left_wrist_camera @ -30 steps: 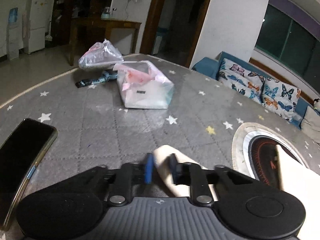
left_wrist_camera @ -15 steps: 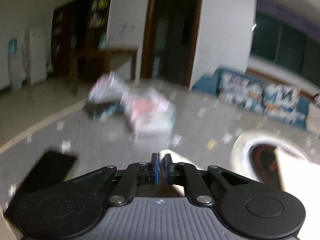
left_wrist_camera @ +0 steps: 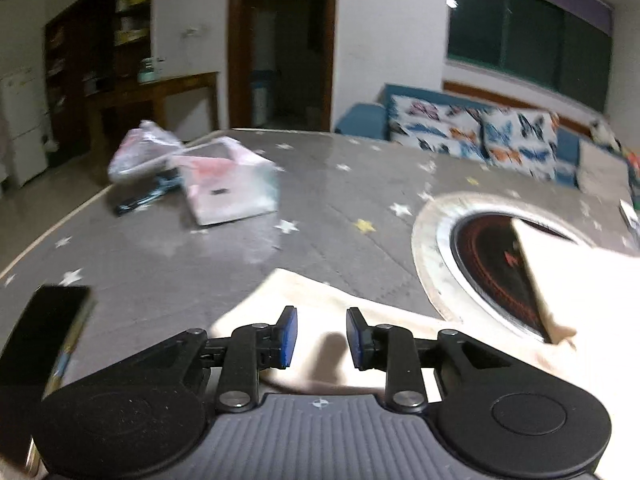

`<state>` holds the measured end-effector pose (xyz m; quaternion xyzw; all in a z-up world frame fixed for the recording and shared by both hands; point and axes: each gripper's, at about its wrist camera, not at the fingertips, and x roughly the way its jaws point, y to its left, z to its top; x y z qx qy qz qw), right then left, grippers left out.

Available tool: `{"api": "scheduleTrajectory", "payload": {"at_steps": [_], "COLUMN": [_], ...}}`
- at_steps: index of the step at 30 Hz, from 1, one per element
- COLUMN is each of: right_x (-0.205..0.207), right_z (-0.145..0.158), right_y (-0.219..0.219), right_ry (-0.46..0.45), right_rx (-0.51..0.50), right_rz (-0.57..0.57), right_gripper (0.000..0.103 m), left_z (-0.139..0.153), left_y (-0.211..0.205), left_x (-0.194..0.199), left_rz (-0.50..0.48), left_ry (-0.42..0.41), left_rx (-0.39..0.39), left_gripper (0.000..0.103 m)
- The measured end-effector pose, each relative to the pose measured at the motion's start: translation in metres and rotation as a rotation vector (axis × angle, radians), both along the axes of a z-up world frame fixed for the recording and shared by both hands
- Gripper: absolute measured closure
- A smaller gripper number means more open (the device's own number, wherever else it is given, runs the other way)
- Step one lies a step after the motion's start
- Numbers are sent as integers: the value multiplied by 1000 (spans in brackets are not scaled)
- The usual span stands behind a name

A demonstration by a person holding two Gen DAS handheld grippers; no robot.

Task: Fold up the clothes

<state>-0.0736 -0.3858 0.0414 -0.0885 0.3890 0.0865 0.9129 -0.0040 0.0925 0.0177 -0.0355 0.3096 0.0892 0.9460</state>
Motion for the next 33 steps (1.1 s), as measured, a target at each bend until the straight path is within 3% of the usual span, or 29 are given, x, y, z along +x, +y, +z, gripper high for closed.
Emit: {"api": "scheduleTrajectory", "payload": {"at_steps": [11, 20, 23, 26, 33], "right_x": [7, 7, -8, -14, -3], "right_z": [8, -12, -15, -8, -2], "right_y": [112, 194, 202, 202, 216], "right_ry": [-3, 59, 63, 50, 14], "right_rx": [63, 77, 60, 55, 106], "right_rz": [388, 626, 680, 706, 709], "right_gripper": [56, 62, 69, 69, 69], "left_z": [-9, -9, -8, -7, 10], "left_y": [6, 7, 9, 12, 9], "left_x": [19, 23, 26, 28, 0], "left_rz": [3, 0, 7, 17, 63], "left_ry": [21, 23, 26, 30, -23], "left_rx": [97, 149, 160, 158, 57], "left_gripper": [73, 72, 72, 72, 71]}}
